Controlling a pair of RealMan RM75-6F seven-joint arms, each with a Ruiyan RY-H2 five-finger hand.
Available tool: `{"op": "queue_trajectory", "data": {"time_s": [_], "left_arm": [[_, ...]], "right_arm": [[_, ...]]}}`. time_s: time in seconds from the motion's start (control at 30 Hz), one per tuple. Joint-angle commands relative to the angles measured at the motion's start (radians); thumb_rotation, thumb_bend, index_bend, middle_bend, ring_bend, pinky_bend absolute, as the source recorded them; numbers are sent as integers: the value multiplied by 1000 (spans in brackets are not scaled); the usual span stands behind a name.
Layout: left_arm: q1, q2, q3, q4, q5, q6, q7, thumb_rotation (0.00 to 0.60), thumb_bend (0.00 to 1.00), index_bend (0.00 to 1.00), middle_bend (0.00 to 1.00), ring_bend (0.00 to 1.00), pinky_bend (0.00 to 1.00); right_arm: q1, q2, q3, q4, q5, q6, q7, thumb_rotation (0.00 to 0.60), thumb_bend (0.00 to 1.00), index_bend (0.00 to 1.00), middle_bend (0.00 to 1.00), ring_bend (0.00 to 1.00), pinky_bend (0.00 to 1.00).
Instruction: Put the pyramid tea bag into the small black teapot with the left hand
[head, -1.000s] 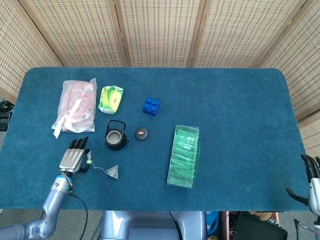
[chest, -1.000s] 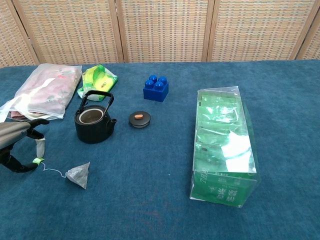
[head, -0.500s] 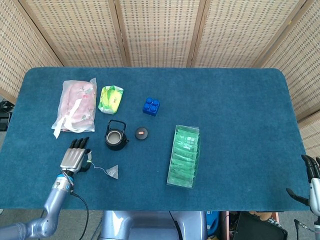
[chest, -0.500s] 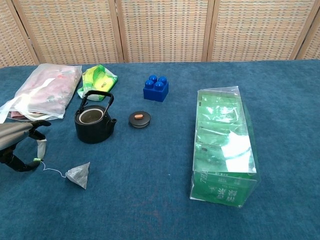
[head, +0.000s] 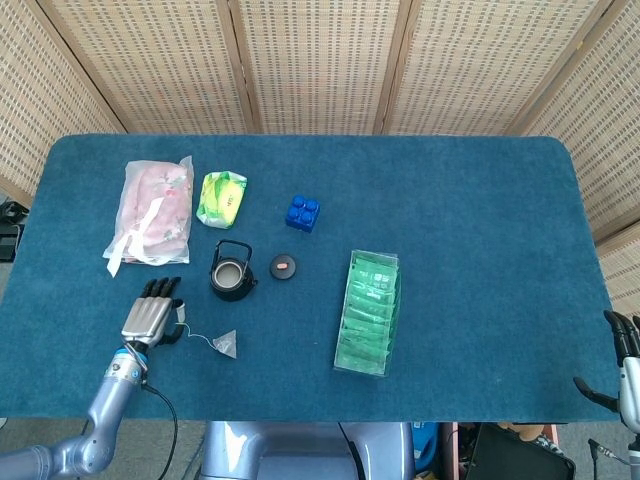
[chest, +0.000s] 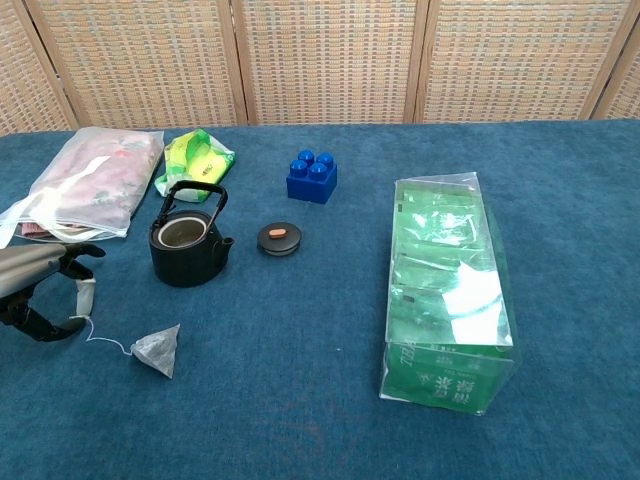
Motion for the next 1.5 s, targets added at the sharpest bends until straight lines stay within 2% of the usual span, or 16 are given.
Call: {"op": "queue_trajectory", "data": {"time_s": [0.03,0.23,0.3,0.37,0.63,0.93,1.23,1.5], "left_arm": [[3,26,-18,-35,10,2,-43,600,440,597,79,0,0],[8,101,-51,-132,62,28,-126,600,440,597,81,0,0],[9,143,-84,-200,108,69,-164,600,440,597,81,0,0],[7,169,-94,-232,117,72,-177,600,440,597,81,0,0],[-15,223,-141,-324,155,94,-220,600,441,597,84,0,0],[-49,237,-182,-351,155,105,-228,600,440,597,85,0,0],[-112,234,-247,-316,92,94,-211,600,441,597,84,0,0],[-150,222,-255,-290,52,77,-190,600,441,597,84,0,0]], "right_arm": [[0,0,0,-1,0,1,0,568,7,118,200,88,157],[0,-1,1,1,-1,-1,3,570,7,118,200,88,157],[1,-2,1,4,-1,-2,8,569,7,118,200,88,157],[0,-3,1,8,-2,-1,12,569,7,118,199,88,157],[-2,-11,0,24,-2,-2,30,568,8,118,200,88,157],[-2,-17,-2,34,-3,-7,40,567,7,118,200,88,157],[-2,-20,-2,38,5,-16,44,569,8,118,200,88,157],[-4,-21,-1,39,10,-19,46,570,7,118,200,88,157]]}}
